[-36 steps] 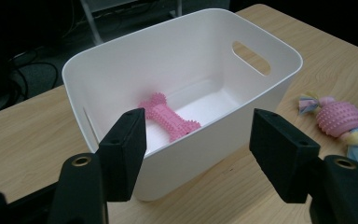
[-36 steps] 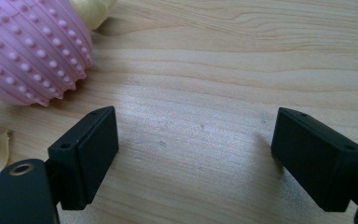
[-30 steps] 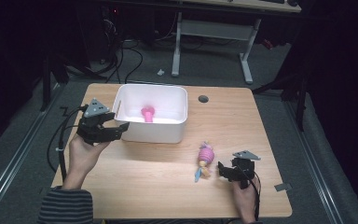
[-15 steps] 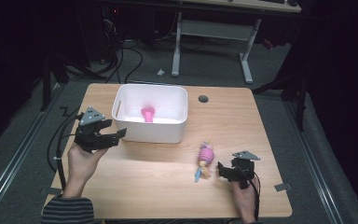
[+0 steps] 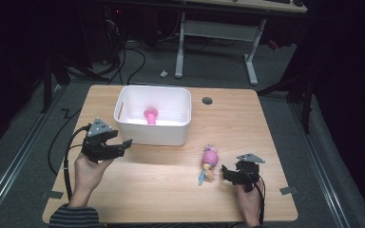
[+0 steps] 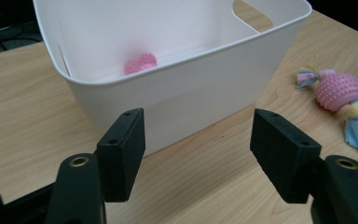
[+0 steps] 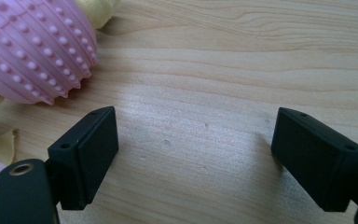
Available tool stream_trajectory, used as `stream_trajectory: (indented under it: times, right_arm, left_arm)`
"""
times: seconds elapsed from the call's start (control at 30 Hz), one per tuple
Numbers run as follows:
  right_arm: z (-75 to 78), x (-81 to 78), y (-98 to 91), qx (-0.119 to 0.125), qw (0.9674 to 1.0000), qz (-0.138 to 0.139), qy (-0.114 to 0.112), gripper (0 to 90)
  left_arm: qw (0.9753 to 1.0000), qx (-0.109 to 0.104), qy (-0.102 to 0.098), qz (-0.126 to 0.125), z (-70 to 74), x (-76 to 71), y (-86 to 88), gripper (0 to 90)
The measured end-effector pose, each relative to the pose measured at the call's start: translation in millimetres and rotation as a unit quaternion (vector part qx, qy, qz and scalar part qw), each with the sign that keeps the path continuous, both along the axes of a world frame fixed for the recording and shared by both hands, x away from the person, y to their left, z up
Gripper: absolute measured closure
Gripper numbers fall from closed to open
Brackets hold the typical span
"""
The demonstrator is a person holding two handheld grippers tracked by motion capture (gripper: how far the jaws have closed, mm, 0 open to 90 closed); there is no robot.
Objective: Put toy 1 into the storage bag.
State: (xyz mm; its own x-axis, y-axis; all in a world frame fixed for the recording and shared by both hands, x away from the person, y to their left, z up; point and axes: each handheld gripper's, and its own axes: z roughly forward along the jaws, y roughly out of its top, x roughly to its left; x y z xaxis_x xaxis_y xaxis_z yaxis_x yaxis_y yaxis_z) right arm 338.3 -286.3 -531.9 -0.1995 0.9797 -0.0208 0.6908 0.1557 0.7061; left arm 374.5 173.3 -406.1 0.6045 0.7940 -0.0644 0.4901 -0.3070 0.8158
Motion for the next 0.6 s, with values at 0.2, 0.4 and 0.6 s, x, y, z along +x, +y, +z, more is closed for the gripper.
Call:
stream_trajectory:
  times: [0.2, 0.4, 0.6]
  right_arm:
    - [0.0, 0.0, 0.0, 0.0, 1.0, 0.0, 0.0, 14.5]
    - [0.0, 0.0, 0.0, 0.0, 1.0, 0.001, -0.001, 14.5]
    - [0.0, 0.0, 0.0, 0.0, 1.0, 0.001, -0.001, 14.5]
  left_arm:
    - [0.9998, -0.015, 0.011, 0.006, -17.4, -3.5, 1.1, 35.8]
    - [0.9996, -0.019, 0.02, 0.009, -30.4, -4.3, -1.3, 35.8]
    - [0.9992, -0.023, 0.032, 0.006, -41.6, -5.6, -5.9, 35.8]
